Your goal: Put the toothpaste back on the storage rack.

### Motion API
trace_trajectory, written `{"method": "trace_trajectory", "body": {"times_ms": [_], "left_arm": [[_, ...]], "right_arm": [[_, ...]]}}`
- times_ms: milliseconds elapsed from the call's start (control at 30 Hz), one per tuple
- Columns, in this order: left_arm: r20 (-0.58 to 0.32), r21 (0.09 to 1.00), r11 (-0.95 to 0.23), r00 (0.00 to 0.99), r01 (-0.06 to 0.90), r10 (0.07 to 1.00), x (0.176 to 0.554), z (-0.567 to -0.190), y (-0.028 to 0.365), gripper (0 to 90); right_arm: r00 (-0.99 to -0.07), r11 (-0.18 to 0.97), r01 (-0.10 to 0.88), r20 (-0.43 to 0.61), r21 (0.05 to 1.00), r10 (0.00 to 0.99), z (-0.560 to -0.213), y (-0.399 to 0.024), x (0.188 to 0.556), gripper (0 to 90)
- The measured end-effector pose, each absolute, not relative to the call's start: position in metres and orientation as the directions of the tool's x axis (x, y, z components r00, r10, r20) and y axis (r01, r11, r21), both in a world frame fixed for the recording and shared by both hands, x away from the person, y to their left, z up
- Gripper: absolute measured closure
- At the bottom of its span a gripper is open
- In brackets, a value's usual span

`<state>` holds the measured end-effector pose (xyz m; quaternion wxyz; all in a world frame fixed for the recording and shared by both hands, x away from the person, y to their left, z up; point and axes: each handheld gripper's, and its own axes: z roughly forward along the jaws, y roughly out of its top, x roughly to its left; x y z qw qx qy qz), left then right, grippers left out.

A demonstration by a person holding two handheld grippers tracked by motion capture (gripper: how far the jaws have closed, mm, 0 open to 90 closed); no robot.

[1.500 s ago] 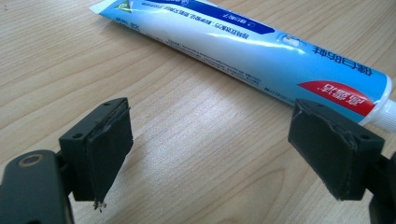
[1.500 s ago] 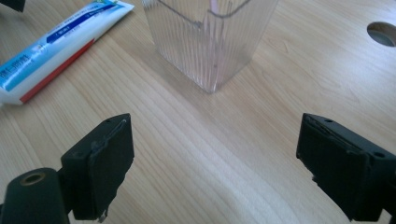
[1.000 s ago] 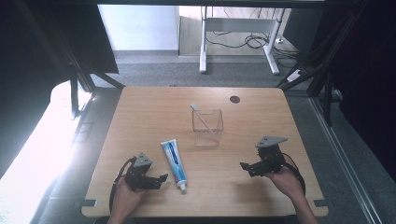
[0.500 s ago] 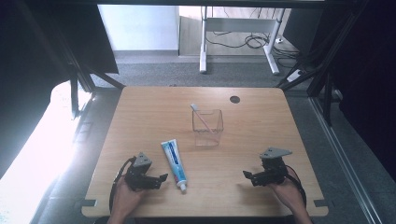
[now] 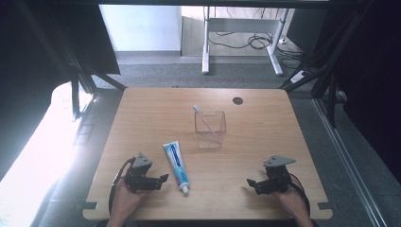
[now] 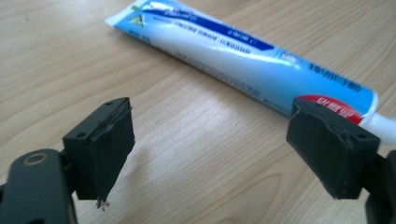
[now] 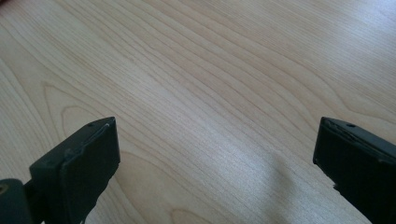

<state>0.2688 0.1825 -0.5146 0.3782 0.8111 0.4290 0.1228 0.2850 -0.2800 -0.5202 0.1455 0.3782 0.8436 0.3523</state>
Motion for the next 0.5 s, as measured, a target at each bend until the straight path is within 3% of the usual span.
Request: {"method": "trace_trajectory", "body": {"times_ms": [133, 333, 500], "left_arm": [[-0.167, 0.740, -0.319, 0.622, 0.591, 0.765, 0.268, -0.508, 0.182, 28.2], [-0.150, 0.753, -0.336, 0.646, 0.565, 0.749, 0.269, -0.502, 0.177, 35.3], [-0.162, 0.753, -0.343, 0.664, 0.561, 0.730, 0.271, -0.498, 0.169, 49.9]], "right_arm": [[-0.663, 0.456, 0.535, 0.019, 0.711, 0.748, -0.521, -0.284, 0.285, 0.6], [-0.654, 0.446, 0.542, 0.024, 0.713, 0.756, -0.524, -0.288, 0.286, 1.3], [-0.656, 0.440, 0.540, 0.031, 0.717, 0.754, -0.524, -0.290, 0.286, 1.5]]}}
